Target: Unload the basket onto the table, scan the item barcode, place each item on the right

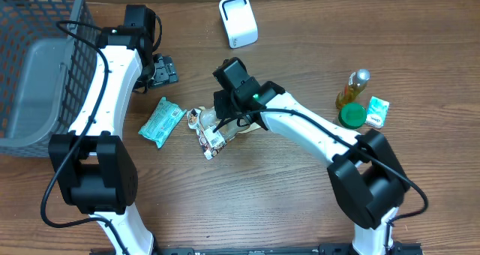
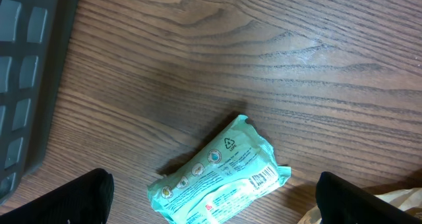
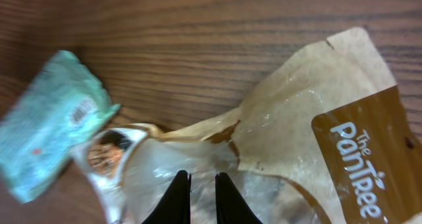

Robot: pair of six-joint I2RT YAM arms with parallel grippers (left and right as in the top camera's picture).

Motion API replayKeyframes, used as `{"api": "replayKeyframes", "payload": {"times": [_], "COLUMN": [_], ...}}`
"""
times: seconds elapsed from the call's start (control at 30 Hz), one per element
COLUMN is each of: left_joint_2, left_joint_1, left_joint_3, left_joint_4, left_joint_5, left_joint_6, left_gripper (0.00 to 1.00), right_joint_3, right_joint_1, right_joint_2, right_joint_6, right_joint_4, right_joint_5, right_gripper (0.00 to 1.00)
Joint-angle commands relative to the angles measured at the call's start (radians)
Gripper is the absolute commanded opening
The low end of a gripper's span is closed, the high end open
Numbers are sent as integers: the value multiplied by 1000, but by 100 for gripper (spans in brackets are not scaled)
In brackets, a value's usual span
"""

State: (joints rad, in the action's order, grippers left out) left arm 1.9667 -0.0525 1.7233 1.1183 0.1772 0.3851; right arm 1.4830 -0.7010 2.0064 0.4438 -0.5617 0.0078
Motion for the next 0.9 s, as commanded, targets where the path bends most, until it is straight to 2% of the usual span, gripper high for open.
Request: {"api": "replayKeyframes", "payload": {"times": [0.0,0.3,0.53,0.63,0.87], "left_joint_2": [8,8,8,8,8], "left_joint_1": [-2,-2,-2,-2,-2], "left_joint_3": [19,19,19,19,19], "left_joint_4": [0,0,0,0,0], "left_joint_5": [13,13,13,13,13], "left_joint_6": [-15,-15,-15,-15,-15], "left_gripper": [100,100,100,99,100], "right_joint_3": [14,14,14,17,64], "right_joint_1": [-3,-3,-3,-3,-3], "right_joint_2": [67,86,86,85,77], "right_joint_6": [-3,-3,58,61,60], "right_joint_4": [3,-106,-238,-262,-283], "right_joint_5": [14,14,13,-45,-206], "right_gripper": [11,11,11,11,22]}}
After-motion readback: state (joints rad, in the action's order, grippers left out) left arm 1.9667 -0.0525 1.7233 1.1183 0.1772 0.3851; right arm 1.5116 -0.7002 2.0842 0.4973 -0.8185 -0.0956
